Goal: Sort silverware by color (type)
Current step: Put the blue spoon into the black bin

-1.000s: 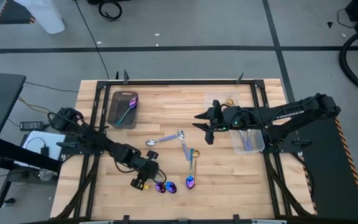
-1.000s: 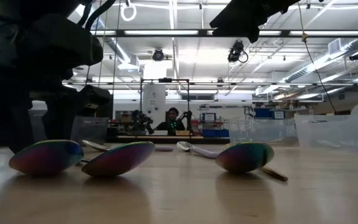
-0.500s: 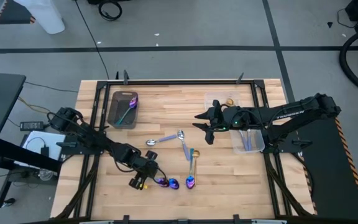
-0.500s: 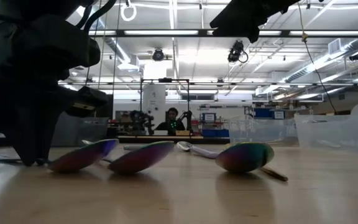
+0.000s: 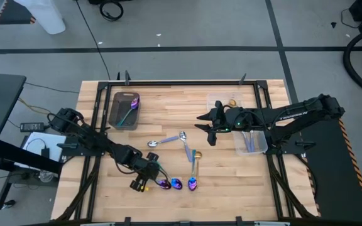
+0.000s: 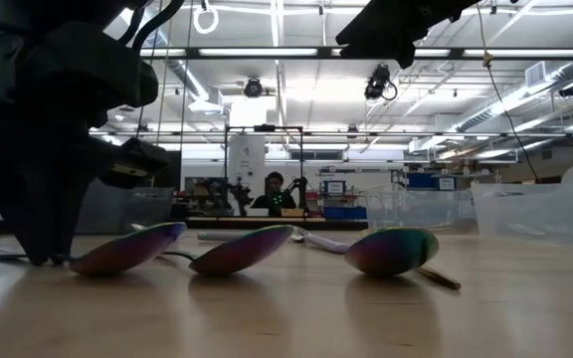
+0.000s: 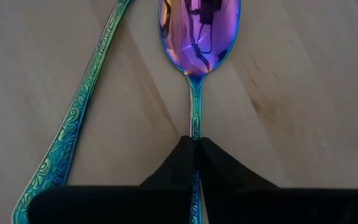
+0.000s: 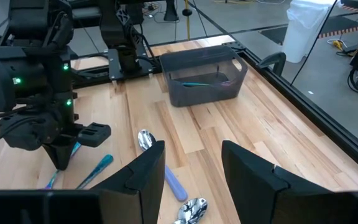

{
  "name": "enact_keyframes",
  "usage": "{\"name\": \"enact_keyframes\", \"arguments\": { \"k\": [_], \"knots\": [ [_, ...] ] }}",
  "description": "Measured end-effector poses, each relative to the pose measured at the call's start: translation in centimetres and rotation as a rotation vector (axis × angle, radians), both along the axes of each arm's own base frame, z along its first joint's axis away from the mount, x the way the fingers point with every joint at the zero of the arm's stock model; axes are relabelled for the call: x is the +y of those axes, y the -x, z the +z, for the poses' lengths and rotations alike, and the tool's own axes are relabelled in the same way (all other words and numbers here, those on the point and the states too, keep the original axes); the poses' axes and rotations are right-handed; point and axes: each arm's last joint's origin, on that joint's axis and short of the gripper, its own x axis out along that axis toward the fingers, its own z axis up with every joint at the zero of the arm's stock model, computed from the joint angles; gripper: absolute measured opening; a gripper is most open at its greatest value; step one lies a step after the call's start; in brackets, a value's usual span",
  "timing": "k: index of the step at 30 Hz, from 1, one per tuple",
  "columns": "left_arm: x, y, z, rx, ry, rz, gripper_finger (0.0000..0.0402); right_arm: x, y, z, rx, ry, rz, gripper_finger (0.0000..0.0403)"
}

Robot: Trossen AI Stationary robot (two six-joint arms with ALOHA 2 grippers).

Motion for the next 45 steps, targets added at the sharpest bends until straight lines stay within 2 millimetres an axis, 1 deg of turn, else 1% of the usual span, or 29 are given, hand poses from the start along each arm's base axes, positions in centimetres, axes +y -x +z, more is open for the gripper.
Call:
{"name": "enact_keyframes", "arguments": {
  "k": [4, 7, 14, 25, 30, 34, 45],
  "knots": [
    [-0.2, -0.4, 0.5, 0.003, 0.007, 0.001, 0.0018, 0.0, 0.0, 0.0, 0.000, 0.001, 0.001, 0.0168],
    [-0.5, -0.9, 1.2, -0.002, 0.012, -0.002, 0.0018, 0.0, 0.0, 0.0, 0.000, 0.001, 0.000, 0.0168],
    [-0.6, -1.4, 2.7, 0.038, -0.049, 0.008, 0.0019, 0.0, 0.0, 0.0, 0.000, 0.000, 0.000, 0.0168],
    [-0.3, -1.4, 3.7, 0.082, -0.136, 0.033, 0.0019, 0.0, 0.0, 0.0, 0.000, 0.000, 0.000, 0.0168],
    [0.2, -1.1, 4.3, 0.085, -0.169, 0.053, 0.0019, 0.0, 0.0, 0.0, 0.001, 0.001, 0.000, 0.0168],
    [0.7, -0.8, 5.3, 0.056, -0.184, 0.077, 0.0019, 0.0, 0.0, 0.0, 0.002, 0.000, 0.000, 0.0168],
    [1.9, 0.5, 9.3, -0.102, -0.218, 0.154, 0.0019, 0.0, 0.0, 0.0, 0.002, 0.000, 0.000, 0.0168]
  ]
}}
